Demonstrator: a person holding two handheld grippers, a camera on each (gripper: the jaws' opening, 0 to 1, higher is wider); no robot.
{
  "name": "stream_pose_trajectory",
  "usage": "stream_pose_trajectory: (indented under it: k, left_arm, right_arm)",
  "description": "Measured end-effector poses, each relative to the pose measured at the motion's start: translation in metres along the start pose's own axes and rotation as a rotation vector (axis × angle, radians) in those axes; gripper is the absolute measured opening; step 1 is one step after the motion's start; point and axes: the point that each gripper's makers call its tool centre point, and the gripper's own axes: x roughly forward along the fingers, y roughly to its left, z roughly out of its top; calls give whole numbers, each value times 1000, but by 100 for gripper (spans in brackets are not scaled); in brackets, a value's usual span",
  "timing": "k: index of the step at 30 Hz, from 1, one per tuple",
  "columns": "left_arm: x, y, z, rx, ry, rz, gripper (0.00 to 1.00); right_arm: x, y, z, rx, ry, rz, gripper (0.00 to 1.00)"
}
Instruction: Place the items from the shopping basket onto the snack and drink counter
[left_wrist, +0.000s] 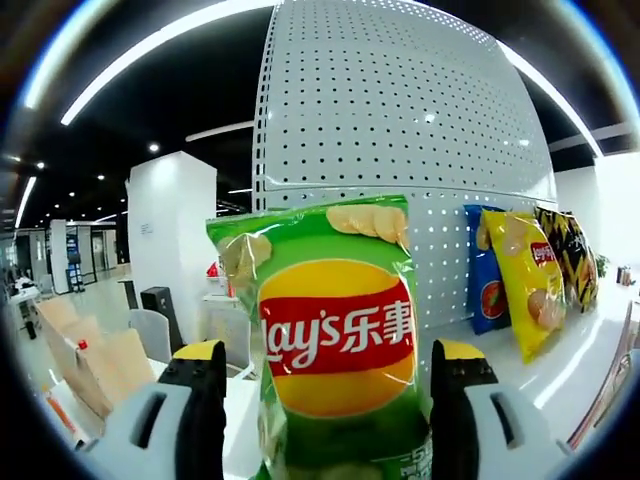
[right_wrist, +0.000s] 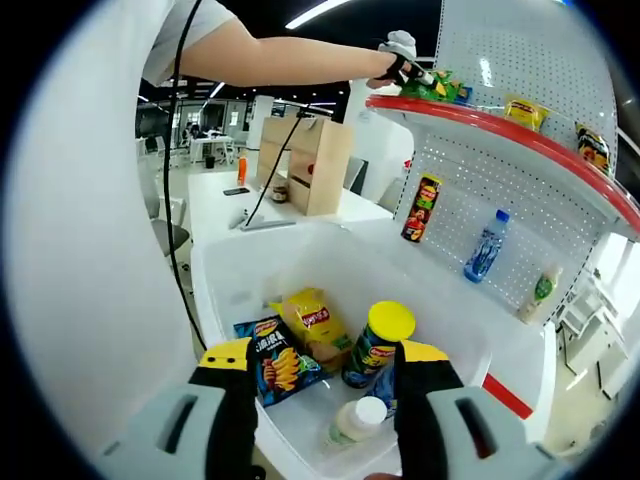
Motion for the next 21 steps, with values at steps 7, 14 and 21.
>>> stream_pose_trajectory:
  k: [7,14,21]
  left_arm:
    - [-3,2,-3,-23,2,-1,85]
    - [-7,2,-5,-43,2,-7,86]
    - [-11,2,-5,-55,1,-13,86]
  right_arm:
    - [2,5,-1,-8,5,20,55]
    - [3,4,-1,-15,7,23,55]
    - [2,4,-3,-13,9,27,55]
